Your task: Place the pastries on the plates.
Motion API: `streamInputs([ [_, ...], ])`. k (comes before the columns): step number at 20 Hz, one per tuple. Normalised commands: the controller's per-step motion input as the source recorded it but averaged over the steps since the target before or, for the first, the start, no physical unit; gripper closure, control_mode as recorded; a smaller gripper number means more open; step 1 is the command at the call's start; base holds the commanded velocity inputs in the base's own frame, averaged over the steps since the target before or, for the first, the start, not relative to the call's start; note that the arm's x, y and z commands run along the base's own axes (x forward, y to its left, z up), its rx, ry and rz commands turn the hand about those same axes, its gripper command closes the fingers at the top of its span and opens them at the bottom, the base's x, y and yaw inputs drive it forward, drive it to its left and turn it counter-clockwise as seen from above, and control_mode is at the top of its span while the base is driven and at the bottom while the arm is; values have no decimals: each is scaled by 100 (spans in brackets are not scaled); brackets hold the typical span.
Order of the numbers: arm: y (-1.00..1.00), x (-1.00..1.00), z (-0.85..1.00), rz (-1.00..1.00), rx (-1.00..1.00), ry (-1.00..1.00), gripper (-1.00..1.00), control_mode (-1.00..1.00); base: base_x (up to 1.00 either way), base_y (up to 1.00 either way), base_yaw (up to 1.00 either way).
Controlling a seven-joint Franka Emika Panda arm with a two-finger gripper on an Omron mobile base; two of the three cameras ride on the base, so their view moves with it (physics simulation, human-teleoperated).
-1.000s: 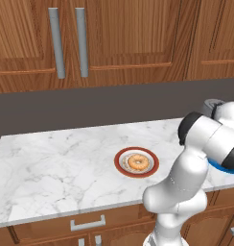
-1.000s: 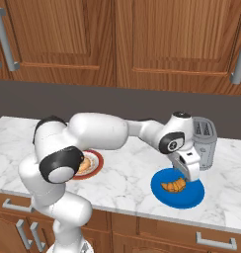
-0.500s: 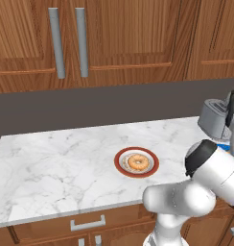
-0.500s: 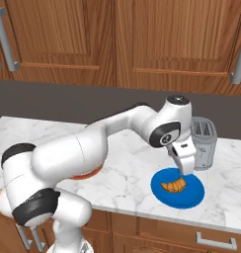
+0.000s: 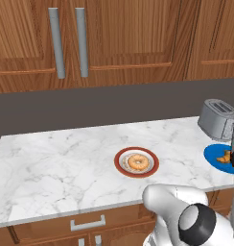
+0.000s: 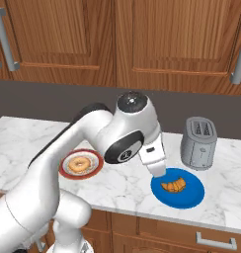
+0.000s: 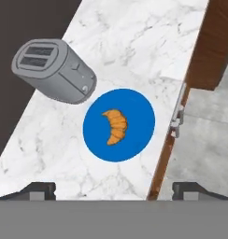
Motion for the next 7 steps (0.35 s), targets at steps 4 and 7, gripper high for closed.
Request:
streamInputs([
  [4, 86, -58, 85, -5, -12, -35, -100, -100, 0, 0, 0],
  [7, 86, -63, 86, -2, -13, -34, -100, -100, 0, 0, 0],
])
